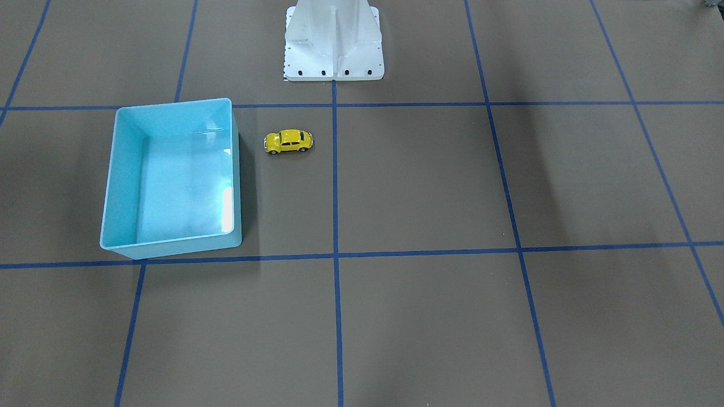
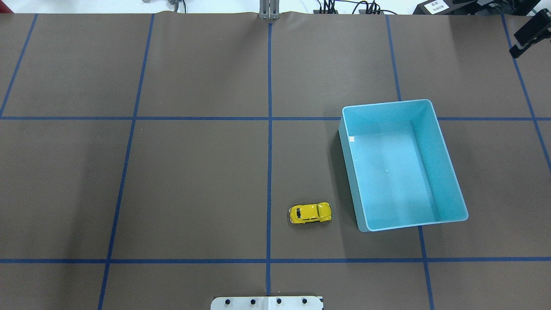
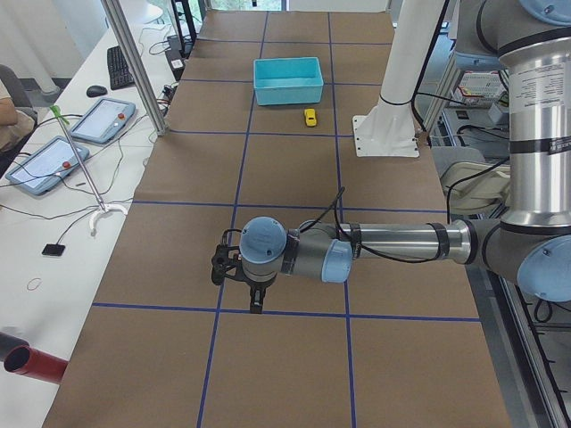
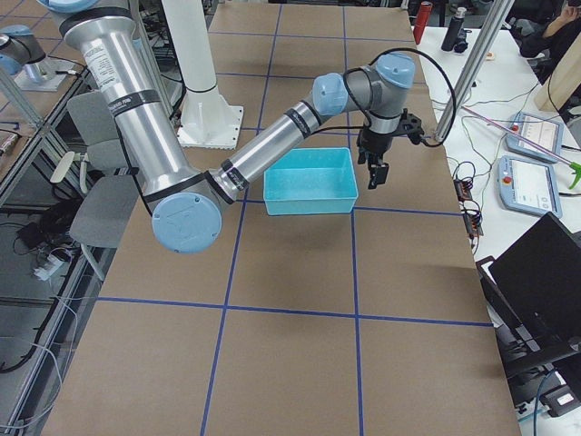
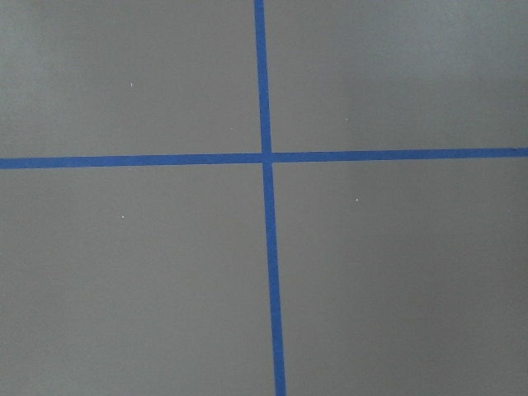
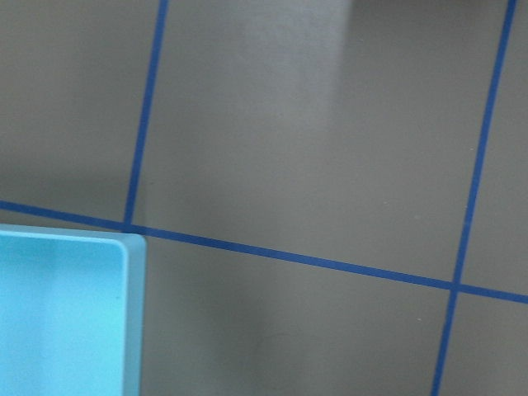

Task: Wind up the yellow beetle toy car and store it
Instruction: 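Move the right gripper over the car beside the blue bin, then lower the right gripper and grasp the yellow car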

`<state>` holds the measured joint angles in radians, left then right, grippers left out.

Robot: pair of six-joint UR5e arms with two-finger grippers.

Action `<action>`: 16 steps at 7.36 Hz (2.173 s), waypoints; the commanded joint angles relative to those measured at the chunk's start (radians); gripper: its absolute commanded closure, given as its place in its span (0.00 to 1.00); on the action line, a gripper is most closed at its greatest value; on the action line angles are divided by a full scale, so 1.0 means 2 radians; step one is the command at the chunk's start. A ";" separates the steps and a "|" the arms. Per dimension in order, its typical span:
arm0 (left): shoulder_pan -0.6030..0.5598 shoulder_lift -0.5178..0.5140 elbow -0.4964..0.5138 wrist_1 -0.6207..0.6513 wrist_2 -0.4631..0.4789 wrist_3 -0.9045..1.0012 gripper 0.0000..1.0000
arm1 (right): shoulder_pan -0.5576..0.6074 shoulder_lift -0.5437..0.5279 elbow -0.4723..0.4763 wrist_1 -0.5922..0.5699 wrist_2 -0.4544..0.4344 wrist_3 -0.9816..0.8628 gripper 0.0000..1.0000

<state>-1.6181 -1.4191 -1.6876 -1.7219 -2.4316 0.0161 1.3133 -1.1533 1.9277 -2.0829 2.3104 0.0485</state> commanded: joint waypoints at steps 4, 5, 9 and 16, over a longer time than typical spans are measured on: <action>0.001 -0.002 -0.003 0.076 0.002 0.010 0.00 | -0.237 0.044 0.115 0.071 -0.020 0.003 0.00; 0.001 -0.002 -0.001 0.076 0.002 0.010 0.00 | -0.272 0.042 0.115 0.096 -0.037 -0.006 0.00; 0.001 -0.005 0.001 0.075 0.001 0.010 0.00 | -0.397 0.018 0.077 0.176 -0.191 -0.083 0.00; 0.003 -0.005 0.001 0.072 0.001 0.007 0.00 | -0.481 0.021 0.014 0.232 -0.262 -0.127 0.00</action>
<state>-1.6129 -1.4297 -1.6862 -1.5781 -2.4312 0.0312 0.3522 -1.1107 1.9696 -1.6338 1.7976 -0.2004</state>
